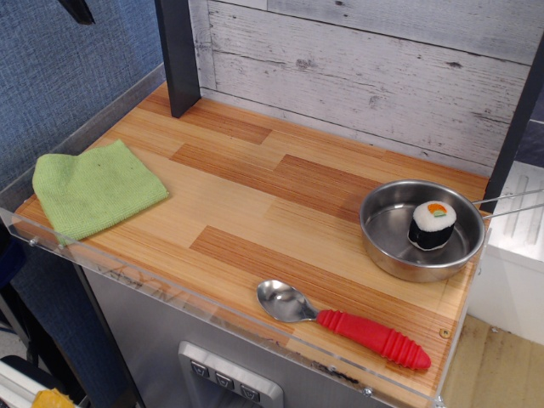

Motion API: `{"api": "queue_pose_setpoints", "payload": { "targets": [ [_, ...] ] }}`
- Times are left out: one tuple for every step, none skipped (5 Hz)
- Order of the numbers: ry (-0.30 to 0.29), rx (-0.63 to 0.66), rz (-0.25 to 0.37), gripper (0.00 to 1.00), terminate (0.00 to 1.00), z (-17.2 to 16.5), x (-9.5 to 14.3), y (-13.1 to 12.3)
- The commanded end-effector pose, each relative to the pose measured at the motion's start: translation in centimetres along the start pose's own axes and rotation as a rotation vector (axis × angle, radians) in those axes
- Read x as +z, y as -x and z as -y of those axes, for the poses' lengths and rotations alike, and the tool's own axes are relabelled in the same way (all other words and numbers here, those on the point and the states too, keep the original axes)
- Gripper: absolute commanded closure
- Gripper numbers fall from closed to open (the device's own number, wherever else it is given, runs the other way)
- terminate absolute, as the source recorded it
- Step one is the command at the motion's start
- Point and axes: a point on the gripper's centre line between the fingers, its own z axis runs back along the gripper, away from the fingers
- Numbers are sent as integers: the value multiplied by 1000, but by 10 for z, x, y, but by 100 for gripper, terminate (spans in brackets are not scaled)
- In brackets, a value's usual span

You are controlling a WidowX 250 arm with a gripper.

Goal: Place ball on the green cloth

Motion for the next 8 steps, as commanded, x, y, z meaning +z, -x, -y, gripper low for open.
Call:
{"api": "queue_pose_setpoints", "payload": {
  "targets": [
    [0,0,0,0,0,0,0,0],
    [15,-107,-32,0,0,25,-4,32],
    [10,-211,-50,0,0,44,-6,58],
    [16,-264,-103,0,0,62,-12,77],
    [-37,-401,-138,0,0,71,-31,101],
    [-50,-514,-157,0,0,74,-51,123],
    [-55,-585,-174,0,0,79,-70,141],
    [-87,-669,-196,0,0,83,-90,159]
  ]
}}
